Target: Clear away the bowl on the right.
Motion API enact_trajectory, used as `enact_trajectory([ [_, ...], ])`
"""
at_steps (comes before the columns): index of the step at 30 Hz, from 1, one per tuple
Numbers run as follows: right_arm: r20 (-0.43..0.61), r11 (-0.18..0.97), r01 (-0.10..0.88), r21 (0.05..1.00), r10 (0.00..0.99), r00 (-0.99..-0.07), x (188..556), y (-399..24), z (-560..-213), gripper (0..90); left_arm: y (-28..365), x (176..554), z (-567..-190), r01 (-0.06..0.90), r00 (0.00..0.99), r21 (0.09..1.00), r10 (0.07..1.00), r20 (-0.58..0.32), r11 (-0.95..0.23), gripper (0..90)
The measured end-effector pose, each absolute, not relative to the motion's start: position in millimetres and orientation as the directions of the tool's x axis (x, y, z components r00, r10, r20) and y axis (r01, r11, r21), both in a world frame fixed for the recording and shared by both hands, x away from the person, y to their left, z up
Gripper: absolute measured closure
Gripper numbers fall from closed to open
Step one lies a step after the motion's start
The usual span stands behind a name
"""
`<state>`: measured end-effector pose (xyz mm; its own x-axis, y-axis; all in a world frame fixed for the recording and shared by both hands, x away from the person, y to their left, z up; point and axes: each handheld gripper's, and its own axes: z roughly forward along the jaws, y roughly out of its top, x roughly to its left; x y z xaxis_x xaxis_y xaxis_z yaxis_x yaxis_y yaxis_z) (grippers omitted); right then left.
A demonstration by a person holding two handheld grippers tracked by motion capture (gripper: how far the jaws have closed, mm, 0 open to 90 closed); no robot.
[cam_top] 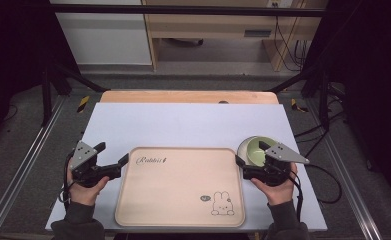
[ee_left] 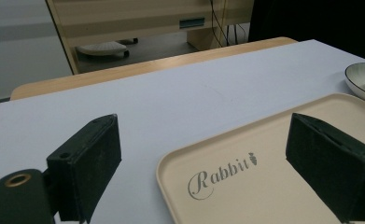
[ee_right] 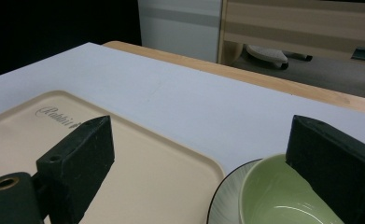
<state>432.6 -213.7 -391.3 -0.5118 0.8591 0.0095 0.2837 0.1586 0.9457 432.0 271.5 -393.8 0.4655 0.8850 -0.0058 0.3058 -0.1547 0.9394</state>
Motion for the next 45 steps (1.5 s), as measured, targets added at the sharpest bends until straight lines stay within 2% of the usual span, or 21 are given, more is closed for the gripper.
enact_trajectory([
  [15,0.003,0.178,0.303,0.936,0.858,-0.513,432,-214,-390,12.1,272,431,-395,0.307,0.451,0.941,0.893,-0.01,-0.145,9.9],
  [45,0.021,0.137,0.347,0.928,0.909,-0.415,434,-240,-383,21.9,271,434,-399,0.317,0.454,0.936,0.891,-0.011,-0.15,10.5],
])
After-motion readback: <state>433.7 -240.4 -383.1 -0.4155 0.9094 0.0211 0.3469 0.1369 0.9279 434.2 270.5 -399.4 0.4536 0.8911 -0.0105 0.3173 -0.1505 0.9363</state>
